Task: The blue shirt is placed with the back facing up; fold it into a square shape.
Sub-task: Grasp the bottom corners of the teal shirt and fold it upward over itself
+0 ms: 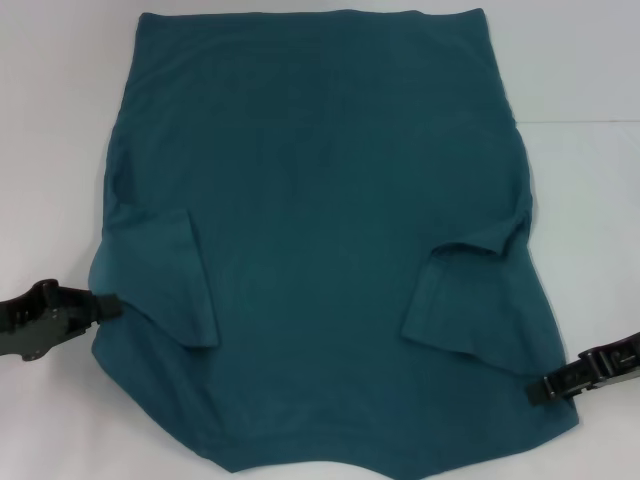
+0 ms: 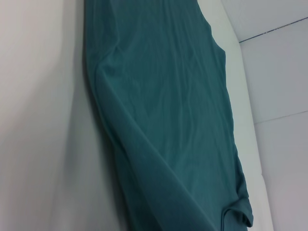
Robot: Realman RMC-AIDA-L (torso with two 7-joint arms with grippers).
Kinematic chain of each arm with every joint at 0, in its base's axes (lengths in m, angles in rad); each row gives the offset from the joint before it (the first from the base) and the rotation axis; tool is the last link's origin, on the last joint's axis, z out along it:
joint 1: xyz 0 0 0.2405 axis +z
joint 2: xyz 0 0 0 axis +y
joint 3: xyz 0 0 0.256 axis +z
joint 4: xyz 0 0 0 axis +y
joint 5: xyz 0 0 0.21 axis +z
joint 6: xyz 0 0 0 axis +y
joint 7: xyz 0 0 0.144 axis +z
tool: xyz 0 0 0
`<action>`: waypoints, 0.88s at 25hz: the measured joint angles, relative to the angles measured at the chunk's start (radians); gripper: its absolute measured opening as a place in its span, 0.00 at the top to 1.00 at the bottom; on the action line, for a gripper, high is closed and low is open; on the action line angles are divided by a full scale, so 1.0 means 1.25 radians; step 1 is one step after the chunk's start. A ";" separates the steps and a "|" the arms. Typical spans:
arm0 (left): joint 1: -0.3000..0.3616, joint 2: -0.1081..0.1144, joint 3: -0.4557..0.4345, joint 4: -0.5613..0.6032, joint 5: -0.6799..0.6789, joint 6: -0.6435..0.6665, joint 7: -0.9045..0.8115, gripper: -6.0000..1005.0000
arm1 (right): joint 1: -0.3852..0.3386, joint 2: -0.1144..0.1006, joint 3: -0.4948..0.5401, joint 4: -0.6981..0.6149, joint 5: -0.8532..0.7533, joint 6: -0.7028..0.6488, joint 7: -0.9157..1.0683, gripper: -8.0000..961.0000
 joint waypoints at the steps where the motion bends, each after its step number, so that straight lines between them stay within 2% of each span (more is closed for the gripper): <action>1: 0.000 0.000 0.000 0.000 0.000 0.000 0.000 0.97 | -0.001 -0.002 0.001 -0.002 0.000 -0.002 0.003 0.39; 10: 0.000 0.000 0.000 -0.003 -0.001 -0.001 0.000 0.97 | -0.025 -0.031 0.008 -0.010 0.000 -0.027 0.016 0.40; 15: 0.000 0.001 0.000 -0.011 -0.001 -0.002 0.000 0.97 | -0.029 -0.033 0.005 -0.010 -0.006 -0.022 0.018 0.41; 22: 0.000 0.001 0.000 -0.010 -0.001 -0.002 0.000 0.97 | -0.023 -0.024 0.004 -0.010 -0.020 -0.016 0.018 0.42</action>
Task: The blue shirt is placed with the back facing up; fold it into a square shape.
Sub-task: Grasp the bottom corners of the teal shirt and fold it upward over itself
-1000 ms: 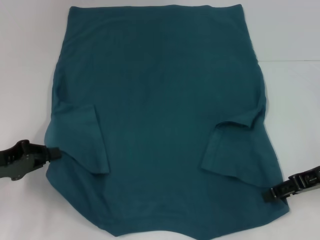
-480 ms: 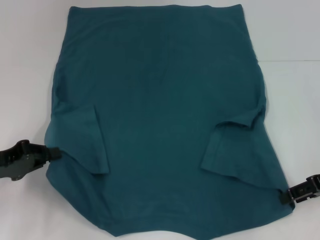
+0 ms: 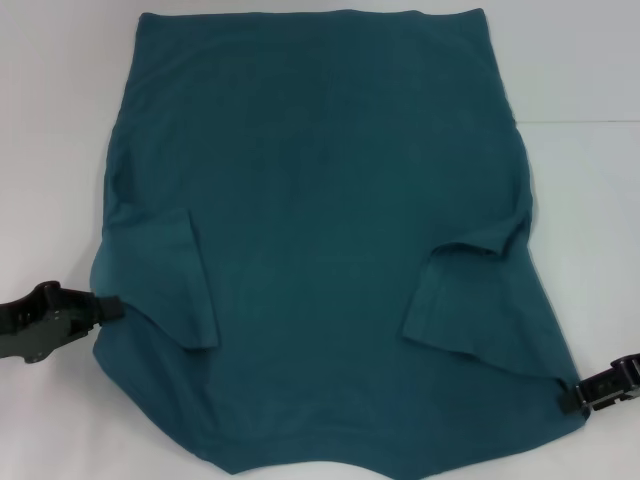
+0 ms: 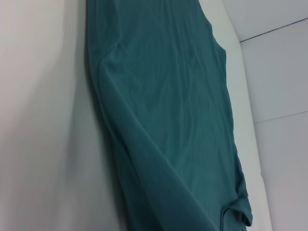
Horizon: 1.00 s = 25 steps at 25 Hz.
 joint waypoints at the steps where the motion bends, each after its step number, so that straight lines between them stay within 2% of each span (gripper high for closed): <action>1: 0.000 0.000 0.000 0.000 0.000 0.000 0.000 0.97 | 0.002 0.002 0.000 0.000 0.000 0.000 0.000 0.43; 25: -0.002 0.000 -0.001 -0.004 0.000 -0.009 -0.001 0.97 | 0.046 0.036 -0.021 0.010 0.004 0.008 -0.002 0.47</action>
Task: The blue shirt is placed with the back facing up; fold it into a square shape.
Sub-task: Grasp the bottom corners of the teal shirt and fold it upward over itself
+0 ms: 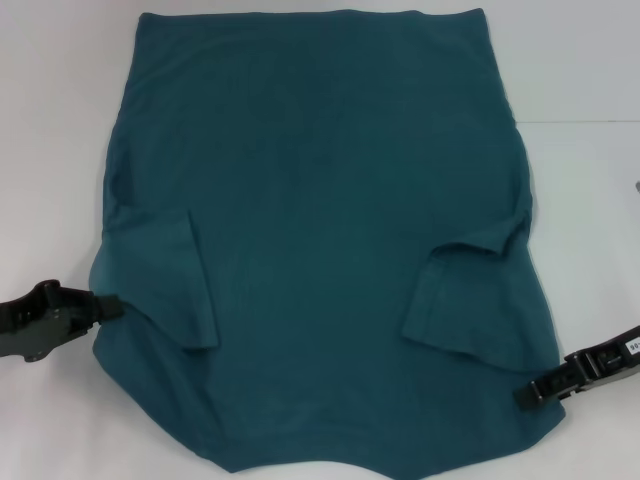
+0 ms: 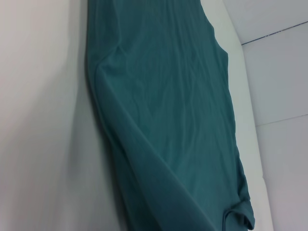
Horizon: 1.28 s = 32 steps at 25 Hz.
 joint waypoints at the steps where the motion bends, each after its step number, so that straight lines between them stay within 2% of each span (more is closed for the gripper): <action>1: 0.000 0.001 0.000 0.000 0.000 0.000 0.000 0.97 | 0.002 0.000 0.000 0.000 -0.001 0.000 0.001 0.47; 12: -0.002 0.003 -0.006 -0.002 0.000 -0.008 0.000 0.97 | 0.004 -0.002 0.000 -0.007 -0.002 -0.008 0.002 0.49; 18: -0.006 0.003 -0.006 -0.003 0.000 -0.008 0.001 0.97 | 0.003 -0.004 0.002 -0.006 -0.002 -0.008 0.002 0.70; 23: -0.008 0.003 -0.006 -0.003 0.000 -0.005 0.005 0.97 | -0.008 -0.007 0.017 -0.006 0.007 -0.017 -0.005 0.95; 25: -0.007 0.003 -0.007 -0.003 0.000 -0.004 0.006 0.97 | -0.013 -0.007 0.024 -0.005 0.011 -0.019 -0.010 0.99; 28: -0.006 0.003 -0.009 -0.003 0.000 -0.003 0.007 0.97 | -0.021 -0.004 0.035 -0.007 0.012 -0.020 -0.020 0.99; 32: -0.003 0.003 -0.006 -0.002 0.002 0.016 0.008 0.97 | -0.028 -0.009 0.039 -0.002 0.012 -0.037 -0.026 0.99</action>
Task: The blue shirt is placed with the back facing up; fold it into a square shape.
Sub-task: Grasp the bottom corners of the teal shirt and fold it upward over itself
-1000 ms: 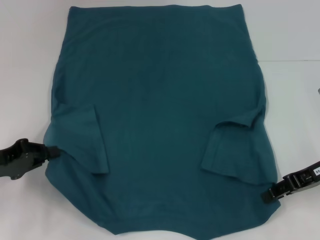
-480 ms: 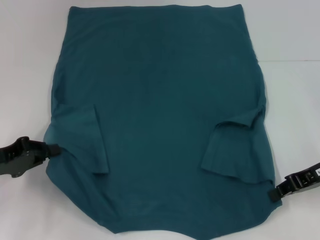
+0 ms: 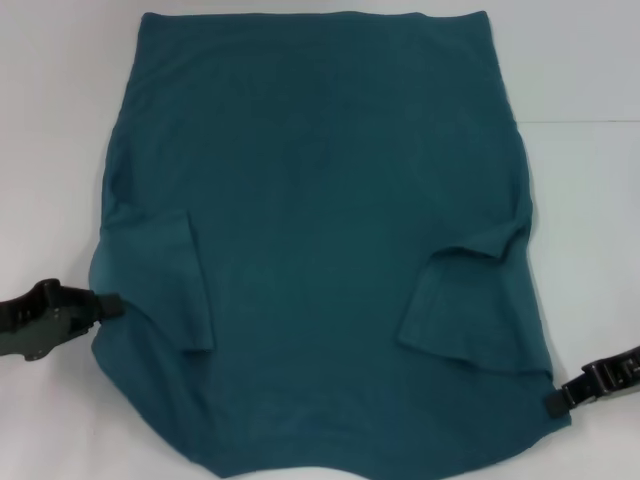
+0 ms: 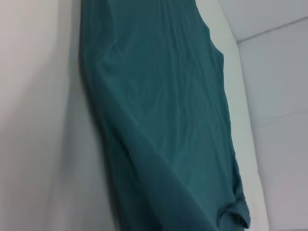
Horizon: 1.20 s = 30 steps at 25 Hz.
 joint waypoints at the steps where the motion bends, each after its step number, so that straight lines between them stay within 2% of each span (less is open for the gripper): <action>1: 0.001 0.000 0.001 0.001 0.001 0.006 0.000 0.97 | -0.003 -0.002 0.001 0.000 0.000 -0.008 -0.001 0.99; 11: 0.061 -0.002 0.000 0.062 0.017 0.144 0.005 0.97 | -0.054 -0.014 0.028 -0.028 0.002 -0.105 -0.021 0.99; 17: 0.085 -0.004 -0.002 0.076 0.027 0.165 0.003 0.97 | -0.075 -0.018 0.039 -0.029 0.002 -0.122 -0.035 0.99; 20: 0.058 0.000 -0.001 0.065 0.027 0.153 0.002 0.97 | -0.062 -0.018 0.080 -0.024 0.012 -0.095 -0.041 0.99; 22: 0.020 0.004 -0.002 0.044 0.022 0.126 -0.012 0.97 | -0.045 -0.018 0.104 -0.020 0.032 -0.065 -0.042 0.99; 30: -0.129 0.020 0.003 -0.048 0.023 -0.093 -0.085 0.97 | 0.005 -0.011 0.129 -0.003 0.144 0.121 0.001 0.99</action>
